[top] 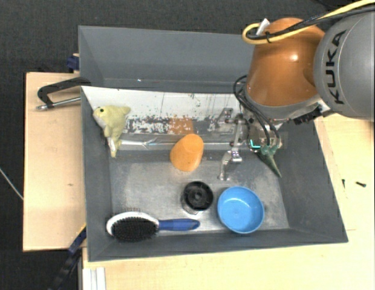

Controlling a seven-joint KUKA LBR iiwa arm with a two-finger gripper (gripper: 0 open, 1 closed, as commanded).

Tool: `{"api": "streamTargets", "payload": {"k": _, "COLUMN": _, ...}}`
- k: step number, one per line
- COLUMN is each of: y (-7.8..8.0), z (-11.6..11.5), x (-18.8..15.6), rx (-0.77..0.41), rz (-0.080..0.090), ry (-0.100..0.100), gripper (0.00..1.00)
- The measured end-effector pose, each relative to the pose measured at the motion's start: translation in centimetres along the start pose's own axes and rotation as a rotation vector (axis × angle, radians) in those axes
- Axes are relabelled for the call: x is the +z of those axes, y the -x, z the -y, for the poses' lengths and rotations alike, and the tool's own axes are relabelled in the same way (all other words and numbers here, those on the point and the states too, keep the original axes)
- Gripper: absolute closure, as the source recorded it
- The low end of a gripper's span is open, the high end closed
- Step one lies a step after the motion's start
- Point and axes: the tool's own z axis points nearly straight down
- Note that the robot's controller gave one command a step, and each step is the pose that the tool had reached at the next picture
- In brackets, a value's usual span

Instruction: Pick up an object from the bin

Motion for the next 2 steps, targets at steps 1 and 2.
{"api": "streamTargets", "payload": {"k": 1, "y": -6.0, "z": 7.4, "x": 14.3, "rx": -0.221, "rz": 0.017, "ry": -0.001, "gripper": 0.0}}
{"api": "streamTargets", "payload": {"k": 2, "y": -6.4, "z": 7.3, "x": 11.3, "rx": -0.354, "rz": 0.014, "ry": -0.002, "gripper": 0.0}}
